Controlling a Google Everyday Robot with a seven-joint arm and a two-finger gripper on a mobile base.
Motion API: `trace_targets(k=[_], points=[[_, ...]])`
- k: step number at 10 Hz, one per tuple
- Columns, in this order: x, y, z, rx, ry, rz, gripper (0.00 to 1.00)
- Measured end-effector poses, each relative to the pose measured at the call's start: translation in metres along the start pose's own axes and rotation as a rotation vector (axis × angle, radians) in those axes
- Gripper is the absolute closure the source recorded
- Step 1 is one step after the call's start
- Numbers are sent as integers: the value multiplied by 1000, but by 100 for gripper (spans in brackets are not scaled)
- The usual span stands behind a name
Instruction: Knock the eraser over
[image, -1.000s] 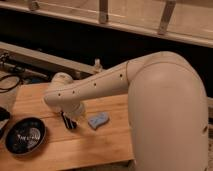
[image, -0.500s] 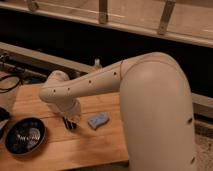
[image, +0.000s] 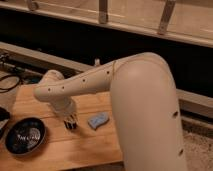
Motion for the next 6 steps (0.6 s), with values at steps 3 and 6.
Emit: trace_targets(k=[3, 6], points=[[10, -30, 10, -31, 25, 65, 100], [26, -58, 18, -48, 53, 122, 100]])
